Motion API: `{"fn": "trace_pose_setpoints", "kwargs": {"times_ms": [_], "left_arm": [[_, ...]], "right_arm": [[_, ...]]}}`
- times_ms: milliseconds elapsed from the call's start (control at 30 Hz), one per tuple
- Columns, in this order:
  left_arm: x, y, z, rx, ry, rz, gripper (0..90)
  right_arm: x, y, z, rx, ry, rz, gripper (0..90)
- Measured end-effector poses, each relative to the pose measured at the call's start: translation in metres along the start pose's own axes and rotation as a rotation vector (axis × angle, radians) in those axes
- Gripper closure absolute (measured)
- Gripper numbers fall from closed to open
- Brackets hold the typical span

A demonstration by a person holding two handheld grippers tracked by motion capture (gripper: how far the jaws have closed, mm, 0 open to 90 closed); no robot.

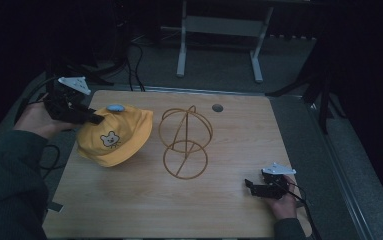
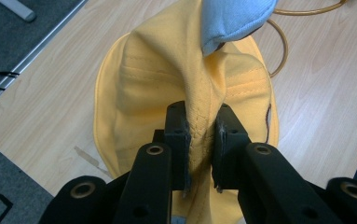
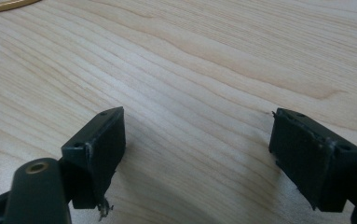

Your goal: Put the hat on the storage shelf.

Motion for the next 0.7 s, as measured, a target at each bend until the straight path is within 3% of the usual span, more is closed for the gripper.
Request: {"fn": "trace_pose_setpoints", "kwargs": {"times_ms": [700], "left_arm": [[0.025, -0.008, -0.011, -0.038, -0.030, 0.034, 78.6]], "right_arm": [[0.000, 0.000, 0.000, 0.001, 0.001, -0.001, 18.3]]}}
Point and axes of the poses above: each handheld gripper's, and its own axes: x roughly backward along the jaws, z roughly out of its underside, y roughly to its left, the point moved 4 cm from there along -x, roughly forward along the jaws, and after that the axes turned 7 degrees about x, right-handed, at the moved point
